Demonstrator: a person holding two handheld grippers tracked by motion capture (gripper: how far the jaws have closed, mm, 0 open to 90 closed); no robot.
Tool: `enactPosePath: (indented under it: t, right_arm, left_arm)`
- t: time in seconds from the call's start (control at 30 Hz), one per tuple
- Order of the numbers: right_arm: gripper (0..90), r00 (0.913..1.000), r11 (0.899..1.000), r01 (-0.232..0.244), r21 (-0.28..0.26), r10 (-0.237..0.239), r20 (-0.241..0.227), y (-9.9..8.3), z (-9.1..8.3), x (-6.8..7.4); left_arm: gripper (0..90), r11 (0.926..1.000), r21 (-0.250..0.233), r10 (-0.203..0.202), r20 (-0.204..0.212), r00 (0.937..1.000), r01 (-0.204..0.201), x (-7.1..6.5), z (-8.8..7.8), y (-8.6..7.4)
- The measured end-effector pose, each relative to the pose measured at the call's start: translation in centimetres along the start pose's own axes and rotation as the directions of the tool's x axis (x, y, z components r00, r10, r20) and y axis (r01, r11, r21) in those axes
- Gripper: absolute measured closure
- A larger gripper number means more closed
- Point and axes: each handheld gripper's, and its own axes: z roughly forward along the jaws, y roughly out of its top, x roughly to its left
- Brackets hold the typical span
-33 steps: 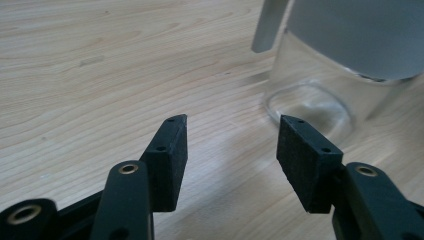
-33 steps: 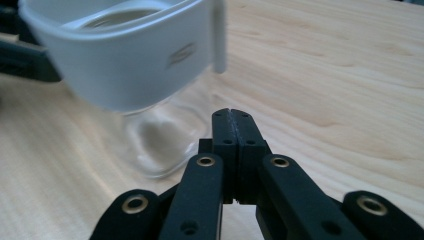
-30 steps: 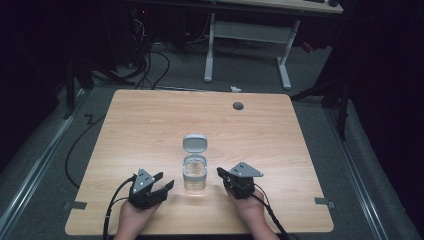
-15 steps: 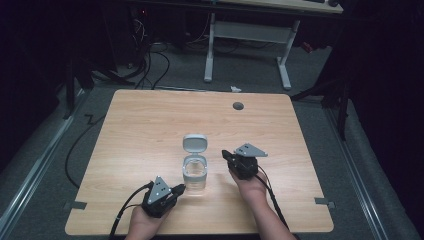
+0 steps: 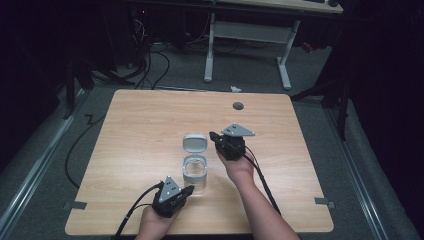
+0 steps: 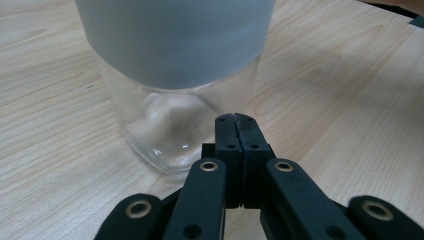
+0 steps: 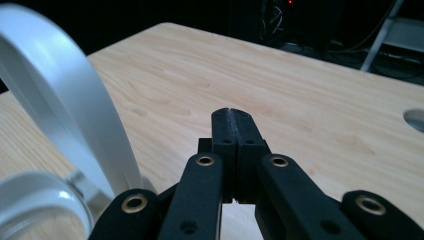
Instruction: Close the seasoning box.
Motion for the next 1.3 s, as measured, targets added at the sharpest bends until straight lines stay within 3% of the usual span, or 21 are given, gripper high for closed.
enactPosePath:
  t: [0.23, 0.73, 1.3]
  right_arm:
    - [89.9, 0.9998, 1.000, 0.011, -0.020, -0.011, -0.017, 0.8, 0.3, 0.6]
    - [89.9, 0.9973, 0.997, 0.051, -0.052, -0.053, -0.050, 1.0, -1.9, 2.3]
    - [89.8, 0.9896, 0.995, 0.086, -0.059, -0.092, -0.111, -1.4, -4.7, 5.0]
  left_arm:
    - [89.3, 1.0000, 0.003, -0.008, -0.004, 1.0000, 0.008, 0.1, 0.2, 0.0]
    - [87.6, 0.9999, -0.002, -0.010, -0.003, 0.9999, 0.010, 0.2, 0.2, -0.1]
    - [87.4, 0.9998, -0.012, -0.014, -0.003, 0.9999, 0.014, 0.2, 0.2, 0.0]
